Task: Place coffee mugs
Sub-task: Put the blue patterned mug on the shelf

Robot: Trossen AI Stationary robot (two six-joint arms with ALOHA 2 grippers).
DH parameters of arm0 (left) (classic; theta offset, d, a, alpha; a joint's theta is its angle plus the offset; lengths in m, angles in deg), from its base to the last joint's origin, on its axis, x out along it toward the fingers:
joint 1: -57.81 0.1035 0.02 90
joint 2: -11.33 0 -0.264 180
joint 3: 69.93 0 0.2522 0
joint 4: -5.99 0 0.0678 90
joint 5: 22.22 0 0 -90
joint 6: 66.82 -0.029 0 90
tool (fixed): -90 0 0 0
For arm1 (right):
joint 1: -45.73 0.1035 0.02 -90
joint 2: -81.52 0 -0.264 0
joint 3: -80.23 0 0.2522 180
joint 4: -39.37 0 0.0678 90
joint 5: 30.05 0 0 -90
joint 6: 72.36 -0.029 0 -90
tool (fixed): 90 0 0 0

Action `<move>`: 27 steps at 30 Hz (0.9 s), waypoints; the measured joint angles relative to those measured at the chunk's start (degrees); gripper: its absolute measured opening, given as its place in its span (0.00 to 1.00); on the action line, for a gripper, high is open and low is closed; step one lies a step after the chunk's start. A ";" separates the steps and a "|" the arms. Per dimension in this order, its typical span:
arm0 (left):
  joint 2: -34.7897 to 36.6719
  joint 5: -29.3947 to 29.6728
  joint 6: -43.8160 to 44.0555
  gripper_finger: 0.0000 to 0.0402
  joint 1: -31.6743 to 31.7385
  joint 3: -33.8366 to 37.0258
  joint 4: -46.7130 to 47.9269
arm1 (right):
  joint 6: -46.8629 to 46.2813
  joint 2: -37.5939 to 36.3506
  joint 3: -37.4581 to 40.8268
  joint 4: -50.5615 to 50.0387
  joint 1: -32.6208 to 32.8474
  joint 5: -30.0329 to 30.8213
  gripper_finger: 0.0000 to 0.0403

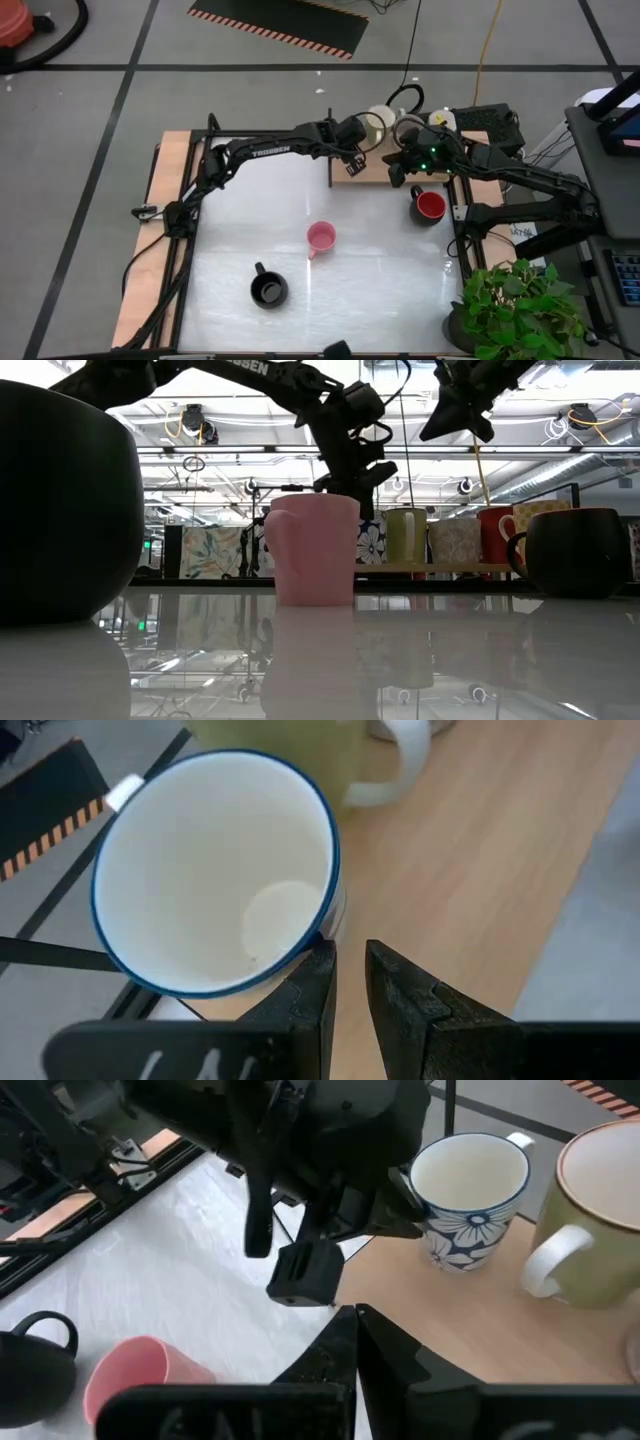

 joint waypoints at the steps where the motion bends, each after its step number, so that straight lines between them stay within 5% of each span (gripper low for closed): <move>1: 0.00 -0.04 0.12 0.16 0.26 0.00 -0.03 | 0.04 0.00 0.00 0.00 0.00 0.00 0.00; 18: 0.36 1.12 0.79 0.16 3.13 0.00 -0.76 | 1.95 0.00 0.00 -0.03 0.00 0.32 0.00; 27: 7.23 1.89 0.05 0.16 0.20 -1.51 2.75 | 2.47 0.53 0.01 -1.73 -0.09 6.29 0.00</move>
